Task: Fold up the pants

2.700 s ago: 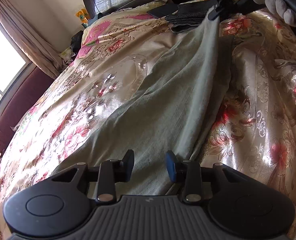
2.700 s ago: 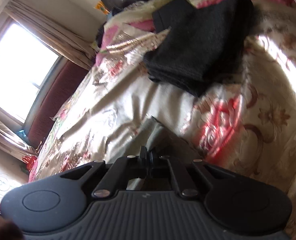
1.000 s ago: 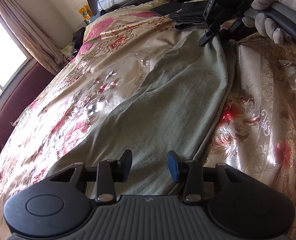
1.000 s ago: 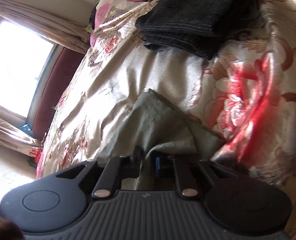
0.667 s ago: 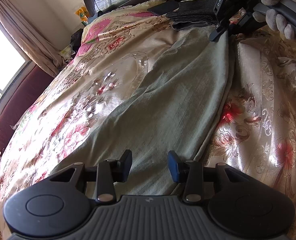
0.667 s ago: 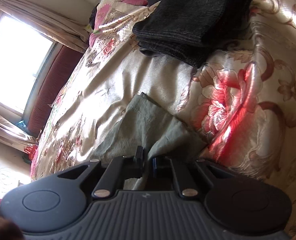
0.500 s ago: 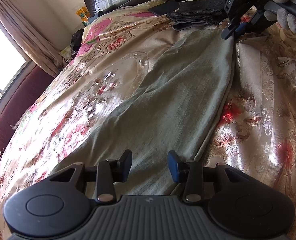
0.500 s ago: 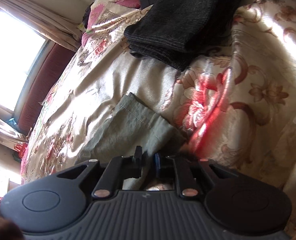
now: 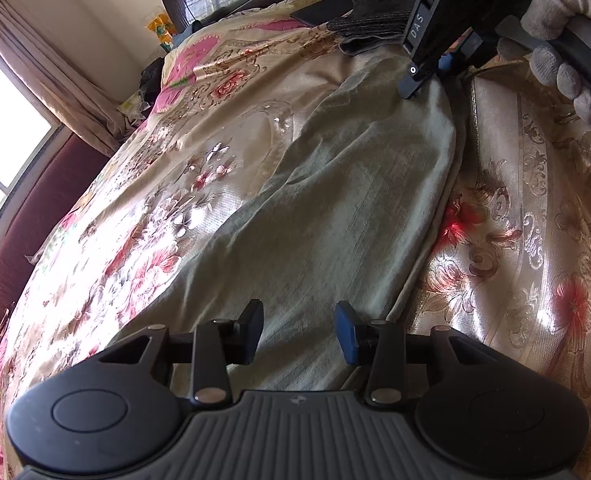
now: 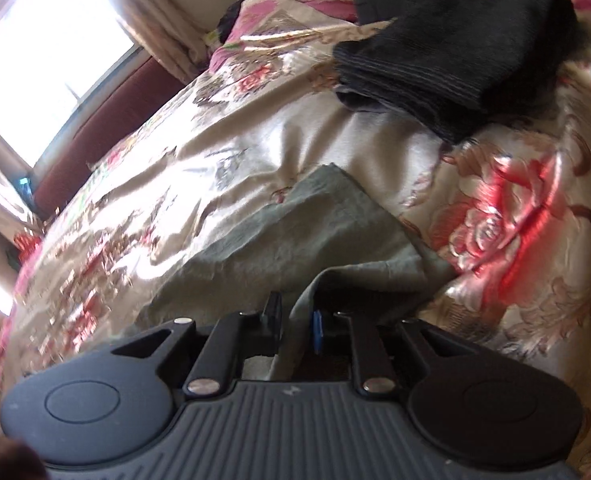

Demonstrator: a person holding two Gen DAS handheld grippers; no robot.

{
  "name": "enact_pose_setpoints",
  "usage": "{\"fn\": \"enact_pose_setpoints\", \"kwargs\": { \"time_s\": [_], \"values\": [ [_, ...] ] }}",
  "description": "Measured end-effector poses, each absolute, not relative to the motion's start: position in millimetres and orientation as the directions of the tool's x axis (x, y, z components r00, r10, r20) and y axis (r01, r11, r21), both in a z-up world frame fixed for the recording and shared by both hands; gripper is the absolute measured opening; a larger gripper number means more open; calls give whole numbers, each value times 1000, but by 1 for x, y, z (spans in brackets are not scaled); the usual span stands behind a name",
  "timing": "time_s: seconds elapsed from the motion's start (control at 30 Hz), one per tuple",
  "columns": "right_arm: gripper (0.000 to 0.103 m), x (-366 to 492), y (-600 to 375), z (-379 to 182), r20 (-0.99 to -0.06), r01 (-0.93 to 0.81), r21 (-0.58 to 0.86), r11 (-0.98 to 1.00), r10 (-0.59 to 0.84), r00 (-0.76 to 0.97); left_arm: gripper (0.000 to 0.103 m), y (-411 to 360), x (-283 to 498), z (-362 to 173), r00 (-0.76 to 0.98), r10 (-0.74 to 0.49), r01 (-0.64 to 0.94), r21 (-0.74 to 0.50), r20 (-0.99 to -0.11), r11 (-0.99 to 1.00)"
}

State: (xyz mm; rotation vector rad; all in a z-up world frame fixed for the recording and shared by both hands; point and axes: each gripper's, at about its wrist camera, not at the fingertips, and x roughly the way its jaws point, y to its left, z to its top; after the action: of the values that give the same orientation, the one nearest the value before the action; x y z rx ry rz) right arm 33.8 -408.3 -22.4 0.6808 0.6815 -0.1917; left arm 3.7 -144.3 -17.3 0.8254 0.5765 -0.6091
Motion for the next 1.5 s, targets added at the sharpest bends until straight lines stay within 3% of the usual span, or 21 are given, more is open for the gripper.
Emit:
{"fn": "enact_pose_setpoints", "kwargs": {
  "time_s": [0.1,0.27,0.53,0.73,0.8,0.93,1.07,1.37,1.5],
  "values": [
    [17,37,-400,-15,-632,349,467,812,31,774,54,-147,5,-18,688,-260,690,499,-678,524],
    [18,18,-427,-28,-648,415,536,735,43,761,54,-146,2,-19,691,-262,690,508,-674,515],
    [10,0,-469,-27,-664,469,532,705,4,748,55,-147,6,-19,685,-265,697,505,-678,509],
    [18,0,-487,-19,-672,474,462,750,-52,738,55,-149,6,-19,681,-266,706,515,-682,486],
    [24,16,-500,-25,-700,389,494,778,90,708,55,-151,7,-18,677,-264,710,516,-687,478],
    [24,43,-526,-32,-728,279,569,774,316,608,55,-156,9,-17,671,-261,717,517,-694,468],
    [24,51,-552,-38,-660,180,698,693,526,537,55,-162,16,-12,646,-280,732,472,-710,492],
    [18,58,-551,-62,-465,75,844,530,656,595,55,-185,30,-12,632,-286,747,469,-720,472],
    [24,58,-550,-70,-395,85,884,459,640,659,55,-194,33,-15,631,-283,751,477,-723,457]
  ]
}}
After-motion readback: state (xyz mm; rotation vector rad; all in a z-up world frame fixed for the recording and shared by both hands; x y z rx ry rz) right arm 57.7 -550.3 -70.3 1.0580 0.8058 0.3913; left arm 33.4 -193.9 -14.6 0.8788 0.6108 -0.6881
